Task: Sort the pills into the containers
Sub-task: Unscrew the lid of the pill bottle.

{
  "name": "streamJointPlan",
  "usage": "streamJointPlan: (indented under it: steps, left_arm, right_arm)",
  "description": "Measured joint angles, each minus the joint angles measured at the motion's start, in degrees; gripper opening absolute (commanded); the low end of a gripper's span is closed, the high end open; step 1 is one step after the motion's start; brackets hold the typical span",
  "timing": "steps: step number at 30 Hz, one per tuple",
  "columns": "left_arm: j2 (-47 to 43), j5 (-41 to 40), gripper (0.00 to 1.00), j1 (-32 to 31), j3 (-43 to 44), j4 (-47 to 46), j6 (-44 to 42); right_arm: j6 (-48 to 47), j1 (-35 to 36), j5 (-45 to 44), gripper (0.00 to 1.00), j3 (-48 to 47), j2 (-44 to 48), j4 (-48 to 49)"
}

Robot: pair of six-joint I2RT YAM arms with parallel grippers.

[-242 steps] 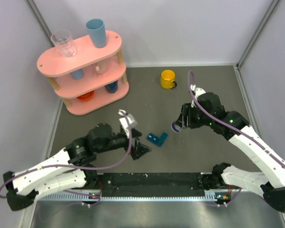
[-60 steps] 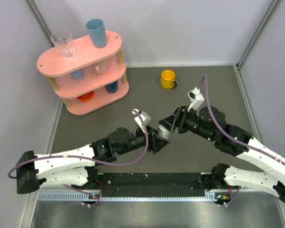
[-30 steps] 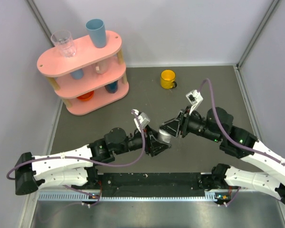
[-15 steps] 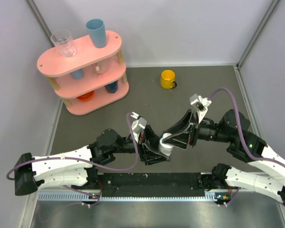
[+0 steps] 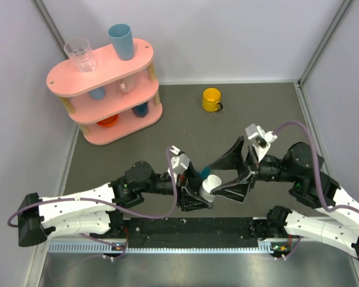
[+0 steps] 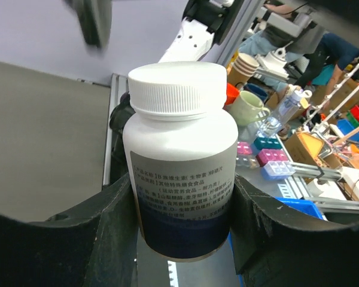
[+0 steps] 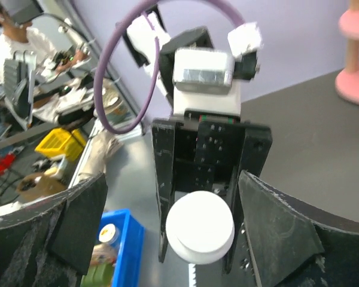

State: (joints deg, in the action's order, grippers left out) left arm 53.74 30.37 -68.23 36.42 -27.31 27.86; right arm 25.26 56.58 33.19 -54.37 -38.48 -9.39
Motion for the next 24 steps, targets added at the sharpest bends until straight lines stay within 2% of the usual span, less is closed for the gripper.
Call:
streamJointPlan:
  steps: [2,7,13,16,19,24]
  left_arm:
    - [0.0,-0.9,0.00,0.0,0.3,2.6,-1.0]
    - [-1.4,-5.5,0.00,0.0,1.7,10.1,-3.5]
    - [-6.0,-14.6,0.00,0.0,2.7,16.9,-6.1]
    - [-7.5,-19.5,0.00,0.0,3.1,19.3,-7.0]
    - [-7.6,-23.4,0.00,0.0,3.7,21.5,-7.3]
    - [-6.1,-28.5,0.00,0.0,5.0,25.3,-7.7]
  right_arm:
    - [0.4,0.0,-3.1,0.98,0.0,1.1,0.6]
    - [3.5,0.0,-16.3,0.99,-0.5,2.2,0.6]
    - [8.5,0.0,-32.2,0.99,-1.1,1.2,-3.0]
    - [9.6,0.0,-38.6,0.93,-4.4,-1.3,-8.3]
    - [10.6,0.0,-43.3,0.81,-8.6,-4.4,-12.0]
    - [13.0,0.0,-45.8,0.80,-11.0,-7.1,-16.8]
